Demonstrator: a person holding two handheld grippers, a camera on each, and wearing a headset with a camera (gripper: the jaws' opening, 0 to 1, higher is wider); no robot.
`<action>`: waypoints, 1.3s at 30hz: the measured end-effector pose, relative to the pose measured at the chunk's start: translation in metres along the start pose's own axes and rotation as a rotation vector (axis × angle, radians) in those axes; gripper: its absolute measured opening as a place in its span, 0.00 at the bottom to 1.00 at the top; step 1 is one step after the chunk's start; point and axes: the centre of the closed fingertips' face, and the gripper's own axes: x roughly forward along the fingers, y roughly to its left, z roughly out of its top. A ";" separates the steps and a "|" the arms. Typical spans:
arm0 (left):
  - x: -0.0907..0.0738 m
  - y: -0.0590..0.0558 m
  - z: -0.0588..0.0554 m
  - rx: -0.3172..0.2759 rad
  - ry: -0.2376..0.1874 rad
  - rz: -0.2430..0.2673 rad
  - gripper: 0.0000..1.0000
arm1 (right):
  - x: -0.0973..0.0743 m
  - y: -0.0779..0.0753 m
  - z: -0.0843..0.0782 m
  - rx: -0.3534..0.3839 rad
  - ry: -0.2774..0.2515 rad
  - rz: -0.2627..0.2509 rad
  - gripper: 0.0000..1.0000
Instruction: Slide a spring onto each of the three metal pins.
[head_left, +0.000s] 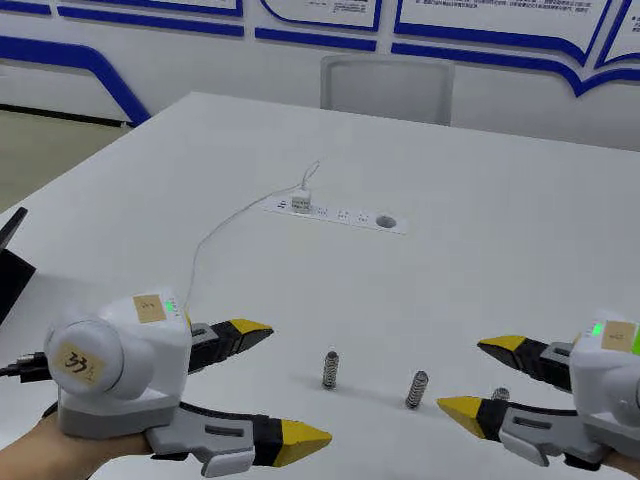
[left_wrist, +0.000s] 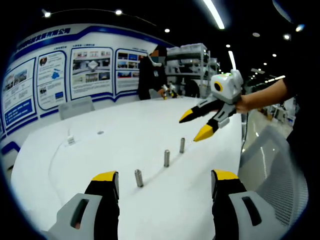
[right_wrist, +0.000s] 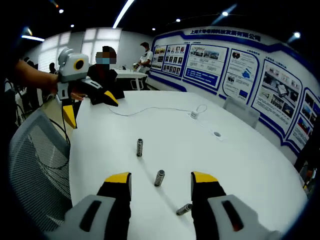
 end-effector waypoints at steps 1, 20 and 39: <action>0.000 -0.001 0.000 -0.001 0.001 -0.001 0.77 | -0.005 -0.003 -0.004 0.025 -0.001 -0.012 0.49; -0.005 0.001 -0.009 -0.045 0.006 0.037 0.95 | -0.045 -0.006 -0.051 0.218 -0.036 -0.126 0.76; -0.005 0.008 -0.016 -0.108 -0.010 0.087 1.00 | -0.054 -0.008 -0.067 0.370 -0.086 -0.205 0.89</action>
